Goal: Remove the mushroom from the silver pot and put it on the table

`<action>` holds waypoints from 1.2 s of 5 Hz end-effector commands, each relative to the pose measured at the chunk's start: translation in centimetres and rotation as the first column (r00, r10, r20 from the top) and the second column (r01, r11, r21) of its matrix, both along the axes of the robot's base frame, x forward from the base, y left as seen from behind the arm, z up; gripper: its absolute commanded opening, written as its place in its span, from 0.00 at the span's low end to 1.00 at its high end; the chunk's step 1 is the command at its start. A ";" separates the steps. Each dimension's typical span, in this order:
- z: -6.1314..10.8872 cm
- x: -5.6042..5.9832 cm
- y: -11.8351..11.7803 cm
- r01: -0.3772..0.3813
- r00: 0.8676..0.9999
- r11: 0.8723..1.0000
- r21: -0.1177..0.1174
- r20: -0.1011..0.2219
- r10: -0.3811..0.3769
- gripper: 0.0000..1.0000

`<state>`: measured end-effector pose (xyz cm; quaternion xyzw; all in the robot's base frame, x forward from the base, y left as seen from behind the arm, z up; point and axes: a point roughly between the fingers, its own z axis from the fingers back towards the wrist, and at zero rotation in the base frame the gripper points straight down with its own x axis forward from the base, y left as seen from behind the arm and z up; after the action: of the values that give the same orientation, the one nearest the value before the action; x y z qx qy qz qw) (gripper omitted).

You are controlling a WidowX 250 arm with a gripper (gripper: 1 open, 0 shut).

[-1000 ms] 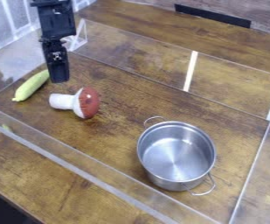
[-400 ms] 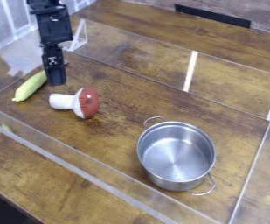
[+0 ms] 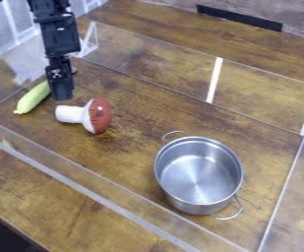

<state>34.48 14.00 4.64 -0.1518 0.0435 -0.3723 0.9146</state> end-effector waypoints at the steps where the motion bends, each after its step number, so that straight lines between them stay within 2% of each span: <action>1: 2.4 0.1 0.1 -0.038 0.997 0.999 0.028 0.066 0.036 1.00; 2: 1.8 0.5 -0.1 -0.048 0.997 0.998 0.029 0.068 0.046 0.00; 4: 1.5 1.0 -0.6 -0.077 0.995 0.996 0.034 0.072 0.074 0.00; 5: 2.4 1.3 -0.1 -0.109 0.992 0.993 0.034 0.074 0.107 1.00; 6: 3.7 1.6 0.3 -0.143 0.987 0.989 0.036 0.077 0.140 1.00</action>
<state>35.52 13.95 5.84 -0.1481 0.0346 -0.3037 0.9406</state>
